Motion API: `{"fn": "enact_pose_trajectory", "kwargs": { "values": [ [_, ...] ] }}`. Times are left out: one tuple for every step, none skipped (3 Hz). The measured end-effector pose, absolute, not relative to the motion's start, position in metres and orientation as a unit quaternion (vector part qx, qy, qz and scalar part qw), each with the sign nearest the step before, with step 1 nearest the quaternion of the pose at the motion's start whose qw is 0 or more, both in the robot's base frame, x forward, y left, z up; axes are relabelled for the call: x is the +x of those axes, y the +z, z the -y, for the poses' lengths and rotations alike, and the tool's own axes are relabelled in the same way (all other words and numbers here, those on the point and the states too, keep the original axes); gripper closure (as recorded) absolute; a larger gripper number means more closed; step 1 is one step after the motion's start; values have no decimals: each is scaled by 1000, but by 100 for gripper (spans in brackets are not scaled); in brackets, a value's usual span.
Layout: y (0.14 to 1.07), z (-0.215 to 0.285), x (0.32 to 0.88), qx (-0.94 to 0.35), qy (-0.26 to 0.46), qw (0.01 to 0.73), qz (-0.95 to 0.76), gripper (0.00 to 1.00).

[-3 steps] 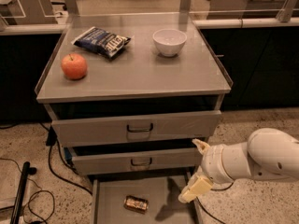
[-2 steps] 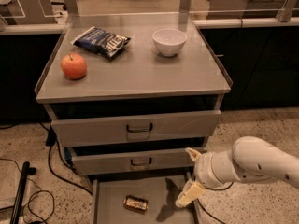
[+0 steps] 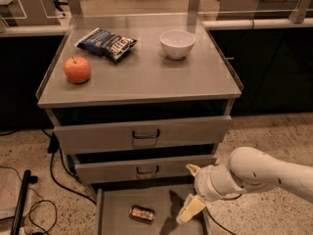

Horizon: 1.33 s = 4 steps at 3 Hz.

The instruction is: Pick orange can from bottom drawer and place on counter

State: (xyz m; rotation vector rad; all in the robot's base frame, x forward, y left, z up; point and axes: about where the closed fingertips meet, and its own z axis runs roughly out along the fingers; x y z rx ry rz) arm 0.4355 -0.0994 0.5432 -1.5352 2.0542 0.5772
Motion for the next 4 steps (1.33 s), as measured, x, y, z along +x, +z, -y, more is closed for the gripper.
{"fn": "enact_pose_trajectory", "kwargs": {
  "values": [
    [496,86,431,-556,240,227,-763,0],
    [455,77,425,-545,264,210,-768,0],
    [421,72,421,-538,279,214,-766,0],
    [393,63,415,-536,297,239,-753,0]
  ]
}}
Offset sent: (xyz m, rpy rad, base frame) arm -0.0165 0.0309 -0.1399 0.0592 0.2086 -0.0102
